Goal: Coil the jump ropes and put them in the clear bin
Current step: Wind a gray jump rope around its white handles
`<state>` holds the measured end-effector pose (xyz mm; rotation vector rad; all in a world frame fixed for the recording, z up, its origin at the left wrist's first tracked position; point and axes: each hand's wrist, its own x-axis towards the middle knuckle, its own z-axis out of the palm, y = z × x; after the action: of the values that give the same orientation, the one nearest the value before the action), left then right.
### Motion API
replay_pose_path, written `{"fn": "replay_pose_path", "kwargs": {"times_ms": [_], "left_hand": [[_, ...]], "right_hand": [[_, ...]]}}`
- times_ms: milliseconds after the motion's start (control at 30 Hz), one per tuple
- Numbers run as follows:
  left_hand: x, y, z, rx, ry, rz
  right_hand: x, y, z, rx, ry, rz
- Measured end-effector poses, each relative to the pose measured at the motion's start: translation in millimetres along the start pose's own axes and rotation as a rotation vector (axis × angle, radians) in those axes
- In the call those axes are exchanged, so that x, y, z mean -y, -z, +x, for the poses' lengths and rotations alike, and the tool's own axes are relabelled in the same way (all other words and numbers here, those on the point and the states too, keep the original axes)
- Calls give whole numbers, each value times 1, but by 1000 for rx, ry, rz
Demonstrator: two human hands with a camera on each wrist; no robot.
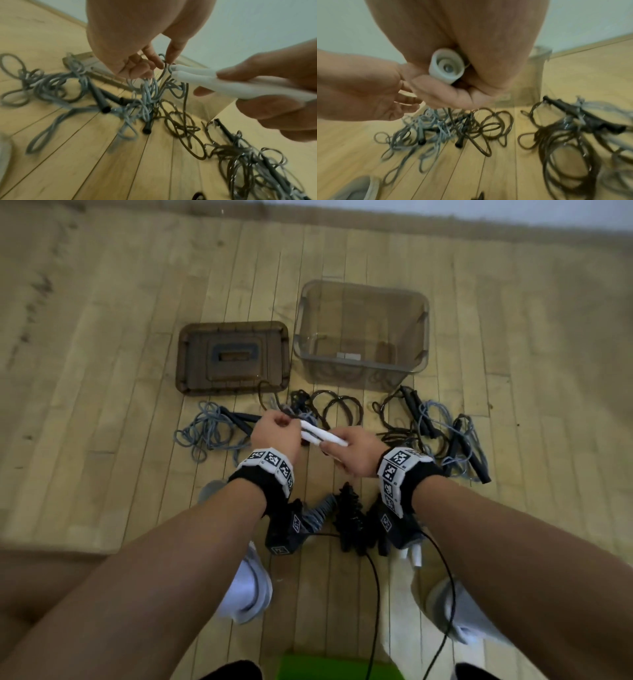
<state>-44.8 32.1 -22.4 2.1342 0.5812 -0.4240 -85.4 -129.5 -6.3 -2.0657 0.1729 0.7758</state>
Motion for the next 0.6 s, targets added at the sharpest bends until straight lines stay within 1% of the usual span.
{"fn": "replay_pose_path", "kwargs": {"times_ms": [33, 100, 200, 233, 300, 367, 433, 500, 533, 600], "left_hand": [[-11, 6, -5, -19, -22, -11], [-33, 14, -11, -13, -81, -52], [-70, 25, -25, -17, -209, -153], [-84, 29, -31, -4, -243, -199], [-104, 33, -38, 44, -267, -277], [-121, 40, -46, 87, -294, -257], [-133, 46, -51, 110, -305, -191], [-144, 53, -63, 86, -314, -161], [-150, 55, -69, 88, -342, -170], [-168, 60, -83, 85, -451, -194]], "right_hand": [[5, 11, -8, 0, 7, -15], [18, 34, -27, -28, 32, -28], [40, 65, -55, -128, 103, 44], [47, 75, -65, -151, 124, 65], [57, 89, -80, -153, 140, 100], [67, 101, -97, -167, 164, 101], [74, 110, -113, -239, 206, 130], [81, 119, -126, -335, 257, 200], [85, 124, -132, -374, 280, 239], [95, 135, -142, -414, 337, 304]]}}
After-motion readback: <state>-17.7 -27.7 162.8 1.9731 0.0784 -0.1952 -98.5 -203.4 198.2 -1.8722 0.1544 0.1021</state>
